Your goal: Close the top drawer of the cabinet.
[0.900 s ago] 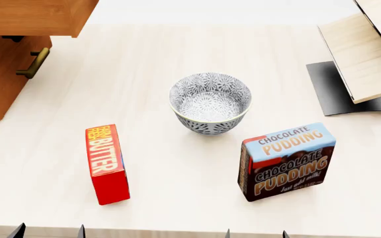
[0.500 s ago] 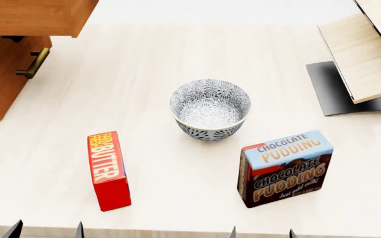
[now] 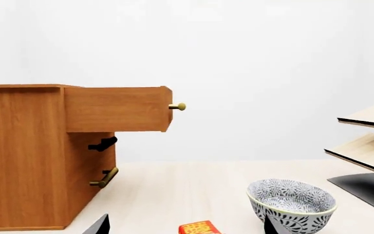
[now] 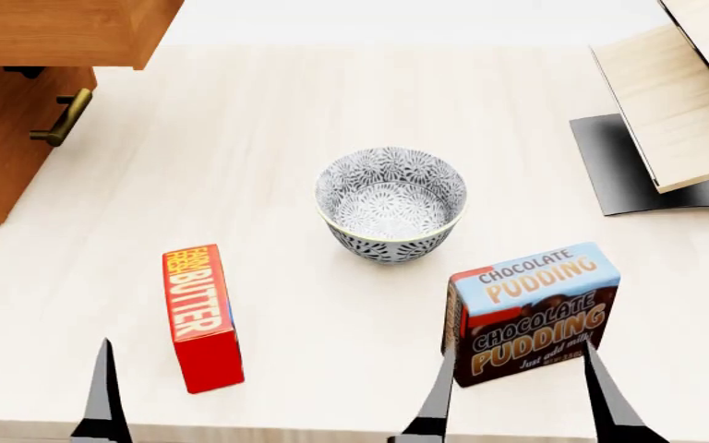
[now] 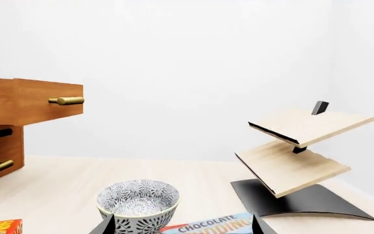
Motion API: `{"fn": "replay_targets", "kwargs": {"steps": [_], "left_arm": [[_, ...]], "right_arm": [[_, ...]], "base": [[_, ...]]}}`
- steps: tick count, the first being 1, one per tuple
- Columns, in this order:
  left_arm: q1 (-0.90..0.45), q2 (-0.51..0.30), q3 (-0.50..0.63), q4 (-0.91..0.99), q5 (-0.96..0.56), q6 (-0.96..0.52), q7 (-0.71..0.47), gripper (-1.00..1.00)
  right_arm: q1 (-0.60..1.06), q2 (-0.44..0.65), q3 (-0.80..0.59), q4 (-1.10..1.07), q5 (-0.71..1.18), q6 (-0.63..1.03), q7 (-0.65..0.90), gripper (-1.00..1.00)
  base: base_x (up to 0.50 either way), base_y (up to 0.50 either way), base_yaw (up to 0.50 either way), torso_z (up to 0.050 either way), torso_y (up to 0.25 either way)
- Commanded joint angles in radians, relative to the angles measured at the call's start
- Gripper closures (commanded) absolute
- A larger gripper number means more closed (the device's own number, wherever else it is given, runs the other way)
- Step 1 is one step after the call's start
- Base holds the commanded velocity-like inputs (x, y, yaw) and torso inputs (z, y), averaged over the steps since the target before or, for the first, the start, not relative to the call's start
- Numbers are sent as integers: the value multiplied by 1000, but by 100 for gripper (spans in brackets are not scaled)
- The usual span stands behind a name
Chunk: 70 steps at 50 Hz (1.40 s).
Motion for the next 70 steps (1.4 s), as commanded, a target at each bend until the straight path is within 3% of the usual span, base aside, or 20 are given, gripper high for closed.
{"fn": "replay_targets", "kwargs": {"steps": [1, 22, 70], "left_arm": [[-5, -22, -10, 243, -40, -132, -25, -100], [-8, -37, -9, 244, -57, -131, -42, -100], [-12, -77, 24, 270, -82, -144, -80, -100]], "right_arm": [[22, 21, -24, -287, 10, 180, 14, -100], [30, 22, -4, -245, 87, 202, 39, -100], [33, 64, -31, -234, 89, 178, 104, -100]], "base": [[0, 0, 0, 0, 0], [8, 0, 0, 0, 0], [455, 0, 0, 0, 0]]}}
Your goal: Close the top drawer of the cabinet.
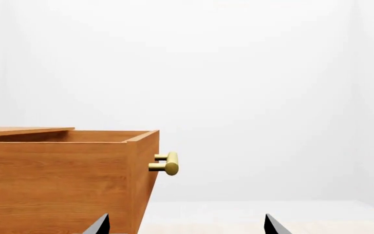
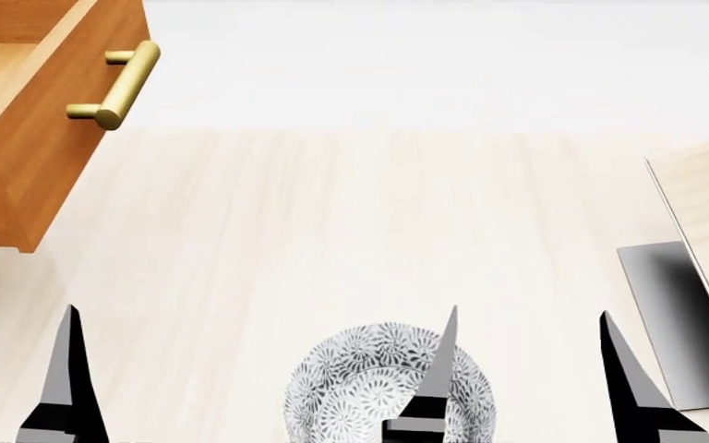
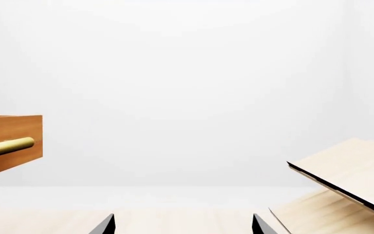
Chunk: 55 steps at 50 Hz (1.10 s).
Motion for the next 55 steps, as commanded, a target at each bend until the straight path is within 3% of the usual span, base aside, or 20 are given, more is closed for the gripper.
{"fn": "replay_targets", "kwargs": {"steps": [1, 22, 39, 51, 55], "left_arm": [[-1, -11, 7, 5, -7, 0, -12, -100], [-8, -20, 17, 11, -57, -23, -28, -100], [-339, 45, 101, -95, -113, -213, -23, -100], [-544, 75, 176, -308, -76, -214, 19, -100], [-688, 85, 195, -459, -52, -205, 51, -100]], "right_arm": [[-4, 8, -5, 3, -2, -22, 15, -100], [-1, 26, -30, -15, 4, -8, 29, -100], [4, 42, 5, -67, 47, 29, 39, -100], [12, 51, 19, -102, 76, 51, 48, -100], [17, 55, 11, -114, 82, 62, 54, -100]], "base": [[0, 0, 0, 0, 0], [0, 0, 0, 0, 0], [0, 0, 0, 0, 0], [0, 0, 0, 0, 0], [0, 0, 0, 0, 0]]}}
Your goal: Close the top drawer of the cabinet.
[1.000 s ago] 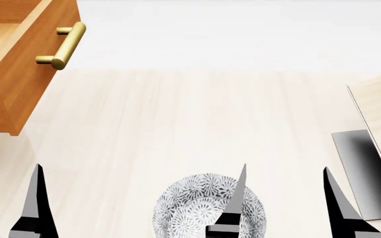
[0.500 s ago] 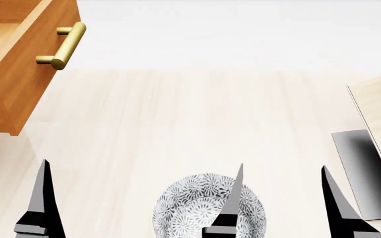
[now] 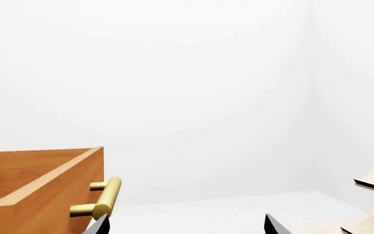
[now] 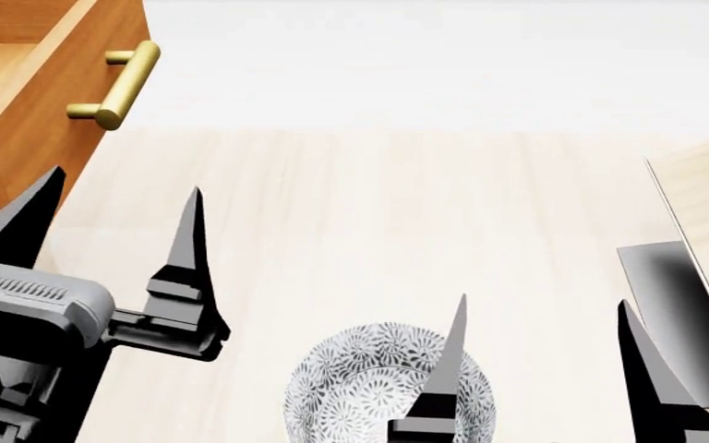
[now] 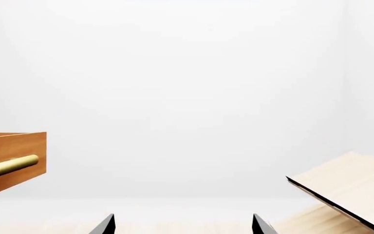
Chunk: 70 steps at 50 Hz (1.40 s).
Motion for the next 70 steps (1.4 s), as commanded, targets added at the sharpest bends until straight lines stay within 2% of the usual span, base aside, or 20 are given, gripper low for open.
{"fn": "replay_targets", "kwargs": {"steps": [1, 2, 3, 4, 5, 6, 9, 19, 42, 70], "left_arm": [[-241, 25, 52, -226, 28, -10, 45, -100], [-268, 28, 60, -263, 36, -3, 51, -100], [-418, 168, 186, -413, 101, 147, 110, -100], [-568, 169, 160, -563, 127, 192, 126, -100], [-718, 169, 227, -713, 59, 247, 97, -100], [-763, 167, 250, -863, 37, 268, 89, -100], [-765, 158, 263, -1304, 15, 262, 76, -100], [-755, 131, 279, -1290, -11, 263, 57, -100], [-708, 42, 256, -1193, -50, 221, 14, -100], [-643, -129, 182, -991, -95, 105, -56, -100]], "right_arm": [[7, 11, 0, -26, 21, 17, 12, -100], [7, 12, -1, -28, 23, 18, 13, -100], [74, 162, 0, -123, 173, -15, 163, -100], [110, 312, -75, -123, 323, -76, 313, -100], [134, 436, -128, -123, 442, -116, 463, -100], [150, 470, -160, -122, 460, -138, 531, -100], [170, 515, -205, -120, 477, -173, 578, -100], [194, 557, -262, -114, 485, -211, 619, -100], [224, 572, -330, -104, 476, -226, 638, -100], [272, 570, -413, -105, 459, -214, 657, -100]], "base": [[0, 0, 0, 0, 0], [0, 0, 0, 0, 0], [0, 0, 0, 0, 0], [0, 0, 0, 0, 0], [0, 0, 0, 0, 0], [0, 0, 0, 0, 0], [0, 0, 0, 0, 0], [0, 0, 0, 0, 0], [0, 0, 0, 0, 0], [0, 0, 0, 0, 0]]}}
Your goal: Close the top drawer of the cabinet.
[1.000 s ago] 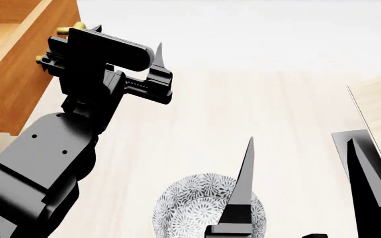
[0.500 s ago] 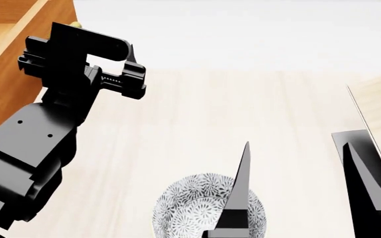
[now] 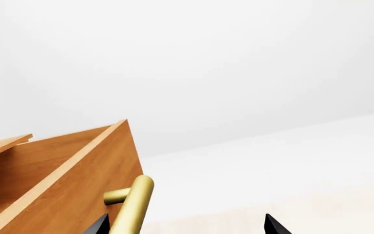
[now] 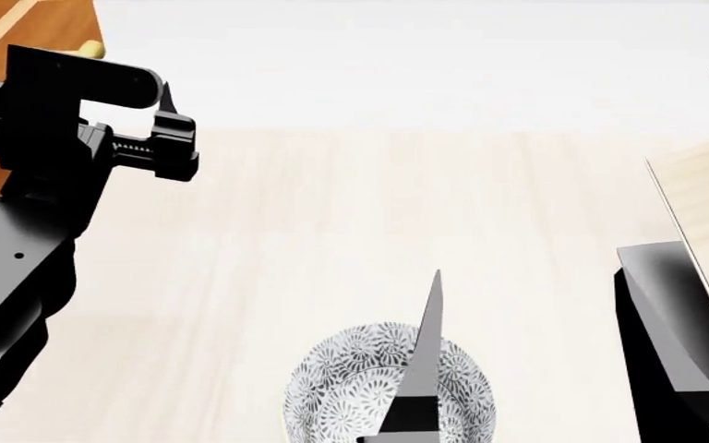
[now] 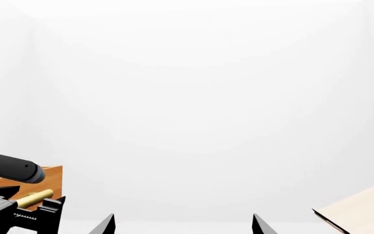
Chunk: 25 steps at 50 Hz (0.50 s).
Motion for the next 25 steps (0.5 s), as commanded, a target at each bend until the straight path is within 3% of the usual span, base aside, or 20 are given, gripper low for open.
{"fn": "replay_targets", "kwargs": {"steps": [1, 25], "left_arm": [[34, -83, -51, 83, -11, -48, -35, -100], [167, -256, -139, 134, -33, -66, -90, -100]], "right_arm": [[26, -4, -43, -3, -9, 13, 10, -100], [60, -52, -153, 23, -53, 33, -10, -100]], "base": [[0, 0, 0, 0, 0], [0, 0, 0, 0, 0]]}}
